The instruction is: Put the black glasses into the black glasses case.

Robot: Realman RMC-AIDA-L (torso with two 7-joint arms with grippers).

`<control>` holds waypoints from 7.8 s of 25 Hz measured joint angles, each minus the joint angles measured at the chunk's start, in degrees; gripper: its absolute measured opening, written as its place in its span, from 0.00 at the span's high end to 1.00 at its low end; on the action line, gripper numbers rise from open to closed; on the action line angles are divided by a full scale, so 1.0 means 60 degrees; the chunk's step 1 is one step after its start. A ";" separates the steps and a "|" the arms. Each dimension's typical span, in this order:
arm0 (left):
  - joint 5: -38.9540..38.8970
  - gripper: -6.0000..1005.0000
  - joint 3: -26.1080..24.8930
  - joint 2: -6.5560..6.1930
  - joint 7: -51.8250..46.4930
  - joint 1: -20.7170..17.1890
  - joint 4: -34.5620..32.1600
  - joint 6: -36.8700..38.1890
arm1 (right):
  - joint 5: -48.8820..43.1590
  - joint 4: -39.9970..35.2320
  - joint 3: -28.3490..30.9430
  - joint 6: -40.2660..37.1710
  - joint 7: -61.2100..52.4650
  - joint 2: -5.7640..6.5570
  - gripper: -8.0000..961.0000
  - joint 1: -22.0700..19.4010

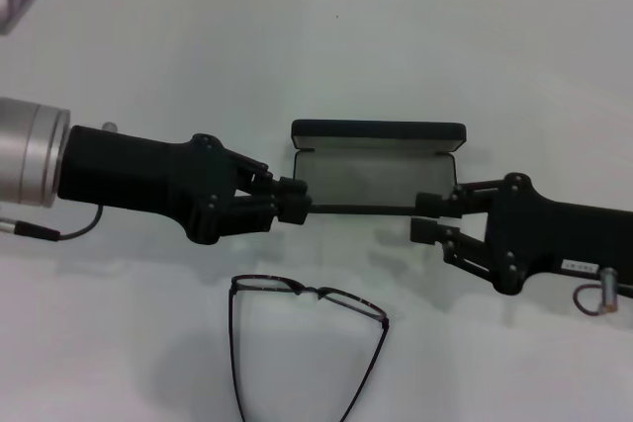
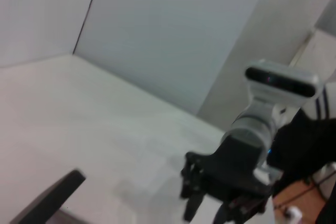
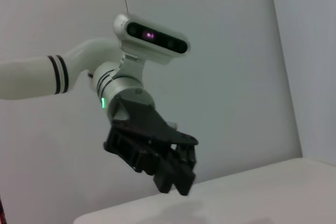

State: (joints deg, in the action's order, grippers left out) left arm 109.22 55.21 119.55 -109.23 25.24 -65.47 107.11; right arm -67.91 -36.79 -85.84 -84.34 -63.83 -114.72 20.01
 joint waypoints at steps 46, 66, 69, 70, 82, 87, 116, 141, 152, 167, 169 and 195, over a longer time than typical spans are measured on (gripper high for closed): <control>0.5794 0.63 0.8574 0.0071 -0.5174 0.0304 -0.4493 -0.3344 | -0.0752 -0.0262 0.1665 -0.1498 -0.0595 0.0579 0.65 -0.0932; 0.6455 0.63 0.9449 0.0084 -0.5183 0.0423 -0.3891 -0.4049 | -0.0768 -0.0152 0.1665 -0.1533 -0.0538 0.0546 0.65 -0.0933; 0.6465 0.63 0.9535 0.0085 -0.5172 0.0423 -0.3884 -0.4152 | -0.0768 -0.0152 0.1665 -0.1533 -0.0538 0.0545 0.65 -0.0933; 0.6466 0.63 0.9556 0.0085 -0.5167 0.0424 -0.3884 -0.4159 | -0.0768 -0.0150 0.1665 -0.1533 -0.0539 0.0545 0.65 -0.0933; 0.6492 0.71 0.9610 0.0085 -0.5147 0.0426 -0.3821 -0.4289 | -0.0768 -0.0049 0.1665 -0.1612 -0.0534 0.0531 0.65 -0.0933; 0.6497 0.71 0.9684 0.0085 -0.5151 0.0436 -0.3793 -0.4289 | -0.0767 -0.0049 0.1665 -0.1654 -0.0531 0.0529 0.65 -0.0941; 0.7776 0.87 0.9672 0.0072 -0.6012 -0.0133 -0.6170 -0.3943 | -0.0774 0.0672 0.3233 -0.3123 -0.0013 0.0564 0.66 -0.1221; -0.1711 0.87 0.3627 0.0025 -0.4556 -0.1212 -0.6084 -0.3115 | -0.0296 0.1045 0.6387 -0.6467 0.2915 0.0039 0.96 -0.0717; -0.2114 0.87 0.4027 0.0082 -0.4112 -0.1117 -0.4419 -0.3517 | 0.0022 0.1077 0.5417 -0.6338 0.2926 -0.0120 0.98 0.0910; -0.2524 0.87 0.4370 0.0088 -0.3891 -0.1117 -0.4144 -0.4215 | 0.0112 0.1420 0.3403 -0.5133 0.3325 -0.0245 0.98 0.1481; -0.2571 0.87 0.4357 0.0087 -0.3885 -0.1110 -0.4152 -0.4253 | 0.0112 0.1422 0.3400 -0.5126 0.3328 -0.0245 0.98 0.1444; -0.2637 0.87 0.4173 0.0070 -0.3884 -0.1009 -0.4204 -0.4288 | 0.0034 0.1459 0.3393 -0.4511 0.3557 -0.0208 0.96 0.1335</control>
State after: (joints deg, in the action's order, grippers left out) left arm 93.40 80.25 119.97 -132.53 19.18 -90.69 81.38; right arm -67.70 -28.03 -65.48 -111.40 -42.48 -115.97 28.02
